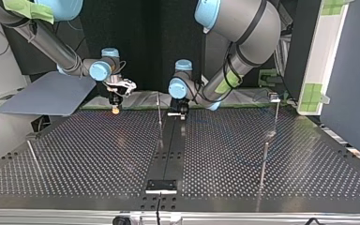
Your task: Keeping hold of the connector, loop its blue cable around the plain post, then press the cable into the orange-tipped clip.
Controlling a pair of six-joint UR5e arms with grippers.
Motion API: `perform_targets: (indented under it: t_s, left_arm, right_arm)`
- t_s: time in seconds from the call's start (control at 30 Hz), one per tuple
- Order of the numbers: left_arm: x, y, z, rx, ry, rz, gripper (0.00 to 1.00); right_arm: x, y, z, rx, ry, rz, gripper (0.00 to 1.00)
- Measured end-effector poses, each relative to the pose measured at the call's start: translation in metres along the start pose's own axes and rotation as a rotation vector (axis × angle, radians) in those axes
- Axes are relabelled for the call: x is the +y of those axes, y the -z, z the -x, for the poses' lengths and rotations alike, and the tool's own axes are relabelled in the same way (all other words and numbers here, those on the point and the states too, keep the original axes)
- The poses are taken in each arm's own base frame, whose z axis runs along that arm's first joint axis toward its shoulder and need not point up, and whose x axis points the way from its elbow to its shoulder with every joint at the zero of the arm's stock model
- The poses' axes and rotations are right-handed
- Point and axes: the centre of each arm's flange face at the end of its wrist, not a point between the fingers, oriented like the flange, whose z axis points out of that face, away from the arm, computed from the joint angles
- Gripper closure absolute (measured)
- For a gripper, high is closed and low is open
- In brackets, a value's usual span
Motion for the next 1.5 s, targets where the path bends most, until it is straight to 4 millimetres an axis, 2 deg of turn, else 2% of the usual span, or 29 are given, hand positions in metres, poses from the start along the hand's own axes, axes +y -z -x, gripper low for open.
perform_targets:
  t_s: [0.03, 0.07, 0.33, 0.63, 1.1, 1.23, 1.5]
  left_arm:
    - [-0.001, 0.0, -0.001, 0.003, -0.006, -0.006, 0.12]
    - [-0.001, 0.001, -0.001, 0.006, -0.013, -0.013, 0.0]
    - [-0.009, 0.009, -0.007, 0.033, -0.035, -0.05, 0.0]
    - [-0.024, 0.031, -0.022, 0.077, -0.068, -0.14, 0.0]
    - [-0.046, 0.079, 0.008, -0.016, -0.068, -0.243, 0.0]
    - [-0.046, 0.093, -0.002, -0.005, -0.083, -0.244, 0.0]
    - [-0.038, 0.122, -0.035, 0.057, -0.119, -0.227, 0.0]
  right_arm:
    - [-0.001, 0.0, 0.0, -0.001, 0.0, -0.001, 1.0]
    - [-0.001, 0.0, 0.0, -0.002, 0.0, -0.002, 1.0]
    - [-0.002, 0.001, 0.001, -0.004, 0.0, -0.004, 1.0]
    - [-0.003, 0.002, 0.002, -0.011, 0.0, -0.004, 1.0]
    - [-0.004, 0.003, 0.004, -0.023, 0.001, -0.006, 1.0]
    - [-0.004, 0.003, 0.004, -0.026, 0.001, -0.007, 1.0]
    - [-0.005, 0.004, 0.005, -0.032, 0.001, -0.008, 1.0]
